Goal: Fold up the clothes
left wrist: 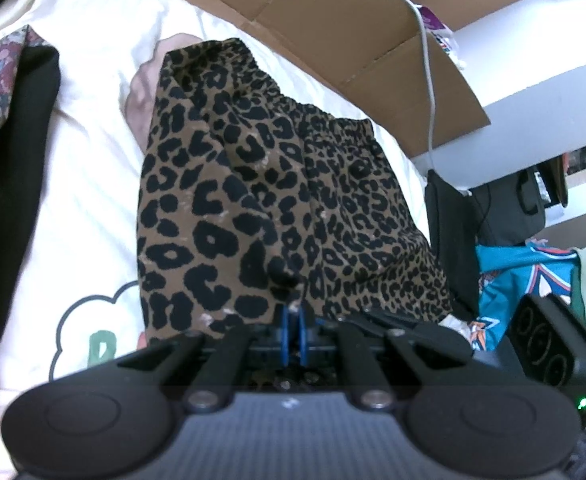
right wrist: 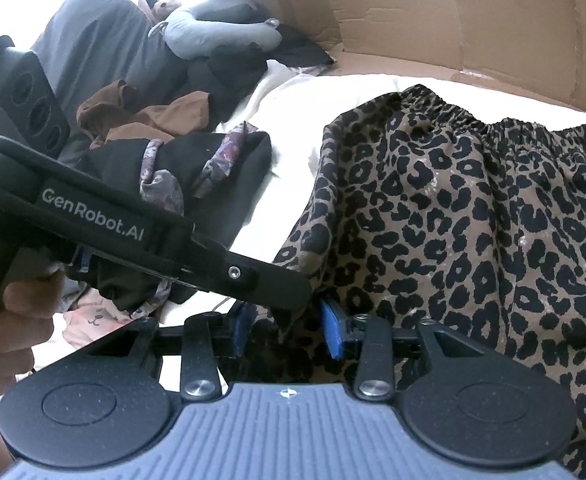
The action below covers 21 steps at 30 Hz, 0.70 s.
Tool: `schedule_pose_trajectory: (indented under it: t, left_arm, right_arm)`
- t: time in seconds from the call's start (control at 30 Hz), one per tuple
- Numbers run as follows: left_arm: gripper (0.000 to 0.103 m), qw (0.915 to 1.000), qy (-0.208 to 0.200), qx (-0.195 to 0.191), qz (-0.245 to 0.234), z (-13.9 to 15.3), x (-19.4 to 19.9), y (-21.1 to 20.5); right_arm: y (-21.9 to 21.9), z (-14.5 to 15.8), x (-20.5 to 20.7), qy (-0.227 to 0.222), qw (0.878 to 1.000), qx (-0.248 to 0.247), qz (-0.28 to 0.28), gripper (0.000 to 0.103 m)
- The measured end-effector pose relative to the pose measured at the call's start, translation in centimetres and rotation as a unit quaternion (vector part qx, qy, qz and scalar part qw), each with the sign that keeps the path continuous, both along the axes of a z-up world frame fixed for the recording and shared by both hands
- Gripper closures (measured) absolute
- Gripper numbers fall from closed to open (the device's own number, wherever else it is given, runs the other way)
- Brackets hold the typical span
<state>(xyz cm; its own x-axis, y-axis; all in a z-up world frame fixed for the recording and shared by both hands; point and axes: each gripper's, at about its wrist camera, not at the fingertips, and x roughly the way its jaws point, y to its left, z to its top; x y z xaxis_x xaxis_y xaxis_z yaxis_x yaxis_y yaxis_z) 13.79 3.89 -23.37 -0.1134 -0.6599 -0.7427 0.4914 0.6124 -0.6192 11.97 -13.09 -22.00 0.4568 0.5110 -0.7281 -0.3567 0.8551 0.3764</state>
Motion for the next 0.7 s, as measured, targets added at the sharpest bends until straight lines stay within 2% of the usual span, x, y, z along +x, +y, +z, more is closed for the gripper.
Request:
schedule_pose_trajectory:
  t: [0.17,0.3,0.43,0.57,0.6,0.63,0.67,0.7]
  left_arm:
    - [0.097,1.0000,0.005,0.000,0.003,-0.2,0.0,-0.1]
    - [0.097,1.0000,0.002,-0.003,0.000,0.0,-0.2,-0.3]
    - [0.097,0.9999,0.000,-0.010,0.003,0.1,-0.3,-0.4]
    - [0.097,0.9999,0.005,-0.015,-0.001,0.2,-0.5,-0.6]
    - [0.097,0.9998,0.004,-0.018,-0.003,0.2,-0.5,-0.6]
    - [0.097,0.9998,0.004,-0.020,-0.004,0.3,-0.6,-0.6]
    - [0.095,0.9997,0.004,-0.022,-0.006,0.4,-0.6,-0.6]
    - [0.092,0.9997,0.000,-0.025,-0.005,0.6,-0.5,-0.5]
  right_arm:
    - [0.0,-0.2,-0.1,0.002,1.000,0.003,-0.019,0.059]
    - [-0.2,-0.8,-0.2,0.013,0.998,0.016,-0.061,0.059]
    - [0.1,-0.8,-0.7,-0.002,0.997,0.019,-0.075,0.059]
    - [-0.2,-1.0,-0.6,-0.001,0.995,0.019,-0.095,0.073]
    - [-0.5,-1.2,-0.6,0.001,0.995,0.019,-0.100,0.081]
    - [-0.7,-1.4,-0.4,0.004,0.994,0.021,-0.103,0.094]
    - [-0.9,-1.6,-0.3,0.006,0.994,0.021,-0.104,0.101]
    - [-1.1,-1.8,-0.3,0.006,0.994,0.020,-0.105,0.102]
